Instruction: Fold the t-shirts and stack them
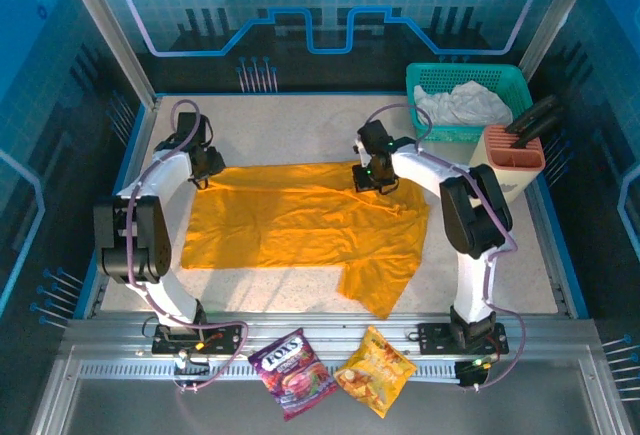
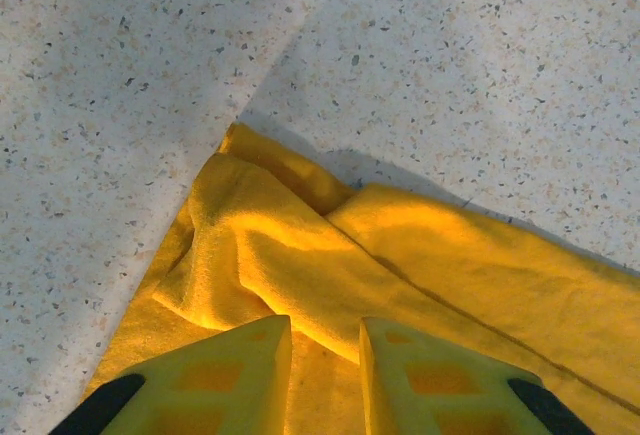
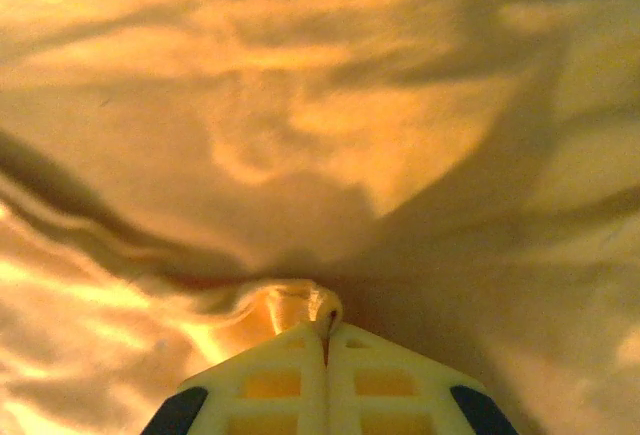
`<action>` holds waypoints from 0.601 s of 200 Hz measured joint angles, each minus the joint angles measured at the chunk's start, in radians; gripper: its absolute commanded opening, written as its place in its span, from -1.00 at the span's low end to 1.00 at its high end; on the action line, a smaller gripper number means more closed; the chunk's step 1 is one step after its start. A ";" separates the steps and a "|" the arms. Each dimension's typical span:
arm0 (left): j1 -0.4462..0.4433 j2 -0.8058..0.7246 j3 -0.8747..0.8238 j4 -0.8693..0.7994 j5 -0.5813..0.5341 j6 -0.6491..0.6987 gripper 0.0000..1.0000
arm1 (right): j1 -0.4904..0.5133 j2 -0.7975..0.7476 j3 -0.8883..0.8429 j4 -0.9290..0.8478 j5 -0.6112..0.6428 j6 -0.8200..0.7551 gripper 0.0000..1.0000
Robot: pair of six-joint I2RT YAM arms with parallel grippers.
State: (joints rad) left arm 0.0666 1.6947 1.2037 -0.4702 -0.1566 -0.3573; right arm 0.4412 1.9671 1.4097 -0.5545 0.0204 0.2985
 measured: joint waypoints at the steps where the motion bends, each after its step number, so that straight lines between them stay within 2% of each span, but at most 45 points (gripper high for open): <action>1: 0.000 0.000 0.000 0.000 0.000 0.000 -0.49 | 0.001 -0.002 -0.002 0.000 0.000 0.000 -1.00; 59: -0.012 -0.003 0.000 0.000 0.000 0.000 -0.48 | 0.114 -0.071 -0.134 0.050 0.008 0.108 -1.00; 93: -0.013 -0.003 0.000 0.000 0.000 0.000 -0.47 | 0.150 -0.087 -0.189 0.062 0.045 0.165 -1.00; 120: -0.014 -0.003 0.000 0.000 0.000 0.000 -0.47 | 0.163 -0.121 -0.222 0.067 0.074 0.199 -0.92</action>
State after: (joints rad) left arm 0.0521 1.6913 1.2034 -0.4698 -0.1566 -0.3569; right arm 0.6041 1.8458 1.1877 -0.4873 0.0940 0.4976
